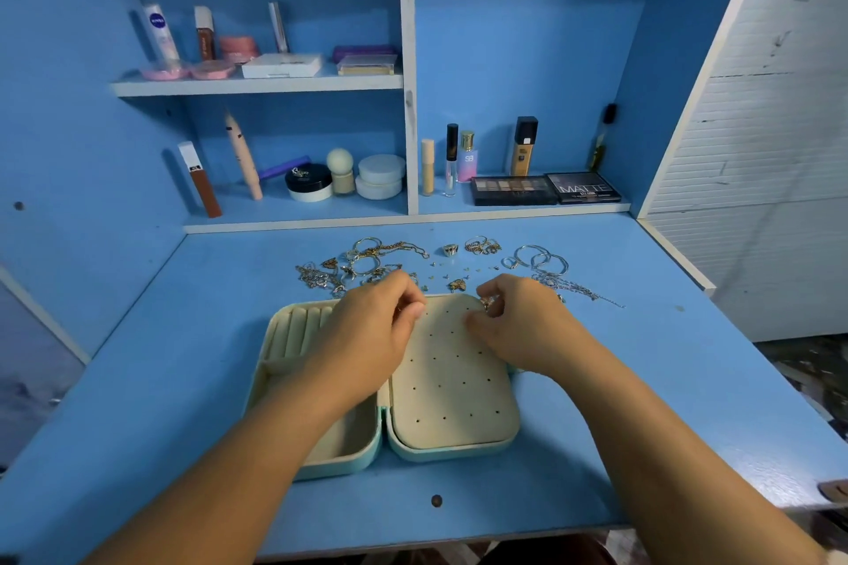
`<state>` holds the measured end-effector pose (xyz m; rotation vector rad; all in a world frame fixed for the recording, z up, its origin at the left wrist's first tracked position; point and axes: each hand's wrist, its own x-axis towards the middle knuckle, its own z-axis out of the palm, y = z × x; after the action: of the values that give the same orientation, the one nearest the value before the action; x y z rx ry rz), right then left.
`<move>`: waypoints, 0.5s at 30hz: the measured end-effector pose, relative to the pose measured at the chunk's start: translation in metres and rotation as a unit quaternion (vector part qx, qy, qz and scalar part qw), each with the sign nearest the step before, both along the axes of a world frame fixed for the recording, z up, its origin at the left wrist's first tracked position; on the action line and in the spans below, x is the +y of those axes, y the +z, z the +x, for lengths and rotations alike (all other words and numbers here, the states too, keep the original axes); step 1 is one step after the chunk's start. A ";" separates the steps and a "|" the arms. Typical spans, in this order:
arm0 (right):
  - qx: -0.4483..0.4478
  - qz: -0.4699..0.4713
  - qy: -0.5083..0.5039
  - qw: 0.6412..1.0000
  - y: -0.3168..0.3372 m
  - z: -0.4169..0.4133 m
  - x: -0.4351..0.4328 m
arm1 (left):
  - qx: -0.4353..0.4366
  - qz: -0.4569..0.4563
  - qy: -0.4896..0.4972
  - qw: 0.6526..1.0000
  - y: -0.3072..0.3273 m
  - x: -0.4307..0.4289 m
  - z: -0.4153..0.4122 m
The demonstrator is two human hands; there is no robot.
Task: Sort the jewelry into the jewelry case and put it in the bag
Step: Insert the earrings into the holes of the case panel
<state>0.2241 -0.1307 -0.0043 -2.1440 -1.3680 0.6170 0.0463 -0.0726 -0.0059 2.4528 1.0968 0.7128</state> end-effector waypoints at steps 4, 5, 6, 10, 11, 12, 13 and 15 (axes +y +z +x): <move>0.016 -0.023 -0.023 0.999 0.002 -0.006 0.002 | -0.045 0.005 0.035 0.998 0.007 -0.003 -0.009; 0.028 -0.027 -0.030 0.999 0.003 -0.007 0.002 | -0.050 -0.005 0.046 0.998 0.008 -0.004 -0.012; 0.039 -0.030 -0.035 0.998 0.004 -0.008 0.002 | -0.056 -0.020 0.057 0.997 0.008 -0.004 -0.014; 0.038 -0.035 -0.044 0.998 0.010 -0.013 -0.001 | -0.092 -0.083 0.092 0.988 0.002 0.004 -0.025; 0.031 -0.031 -0.045 0.998 0.011 -0.014 -0.002 | -0.100 -0.099 0.097 0.985 0.002 0.005 -0.027; 0.026 -0.030 -0.046 0.998 0.012 -0.016 -0.002 | -0.106 -0.112 0.099 0.983 0.002 0.004 -0.028; 0.023 -0.032 -0.043 0.998 0.013 -0.017 -0.002 | -0.111 -0.117 0.099 0.982 0.003 0.003 -0.028; 0.018 -0.042 -0.038 0.998 0.014 -0.020 -0.002 | -0.119 -0.106 0.093 0.983 0.004 0.001 -0.027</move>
<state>0.2040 -0.1330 0.0099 -2.2291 -1.2564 0.6905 0.0193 -0.0717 -0.0018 2.0477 1.2477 0.8708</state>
